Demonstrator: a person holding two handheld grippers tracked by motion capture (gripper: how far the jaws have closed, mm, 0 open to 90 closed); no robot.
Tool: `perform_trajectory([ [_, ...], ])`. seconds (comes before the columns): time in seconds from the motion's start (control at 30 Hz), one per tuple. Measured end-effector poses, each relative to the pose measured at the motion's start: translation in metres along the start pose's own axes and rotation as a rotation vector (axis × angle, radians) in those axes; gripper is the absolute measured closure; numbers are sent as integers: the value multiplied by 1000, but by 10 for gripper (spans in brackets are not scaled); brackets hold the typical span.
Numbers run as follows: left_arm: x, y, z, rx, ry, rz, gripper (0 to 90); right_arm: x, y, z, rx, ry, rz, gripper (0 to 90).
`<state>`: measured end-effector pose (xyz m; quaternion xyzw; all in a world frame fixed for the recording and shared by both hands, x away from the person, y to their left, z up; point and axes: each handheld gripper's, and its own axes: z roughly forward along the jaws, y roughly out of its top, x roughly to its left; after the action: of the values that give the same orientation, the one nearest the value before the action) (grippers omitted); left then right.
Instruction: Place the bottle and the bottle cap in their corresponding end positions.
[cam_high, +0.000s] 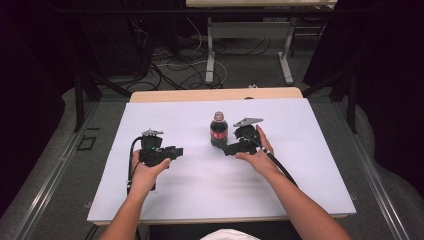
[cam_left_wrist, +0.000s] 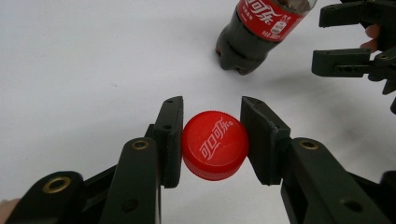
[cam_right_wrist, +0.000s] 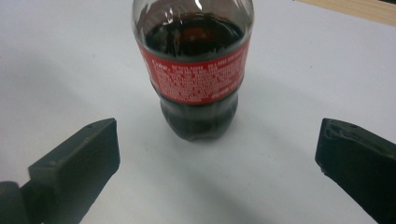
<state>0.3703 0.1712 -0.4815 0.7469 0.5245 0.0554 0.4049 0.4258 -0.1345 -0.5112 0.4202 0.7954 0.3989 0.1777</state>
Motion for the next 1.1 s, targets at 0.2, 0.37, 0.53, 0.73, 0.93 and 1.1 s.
perform_trajectory([
  [0.2, -8, -3, 16, 18, -5, 28, 615, 1, -6, -10, 4, -17, -19, 0],
  [0.37, -20, -6, 31, 28, -14, 60, 615, 2, -13, -20, 1, -45, -32, 0],
  [0.53, -37, -11, 49, 53, -24, 116, 615, 2, -21, -28, 13, -40, -19, 0],
  [0.73, -64, -22, 79, 87, -47, 183, 615, -3, -33, -33, 7, -37, 8, 0],
  [0.93, -82, -30, 95, 105, -68, 237, 615, -9, -40, -38, 0, -48, 32, 0],
  [1.1, -92, -35, 108, 105, -70, 259, 615, -13, -42, -44, -13, -58, 22, 0],
])
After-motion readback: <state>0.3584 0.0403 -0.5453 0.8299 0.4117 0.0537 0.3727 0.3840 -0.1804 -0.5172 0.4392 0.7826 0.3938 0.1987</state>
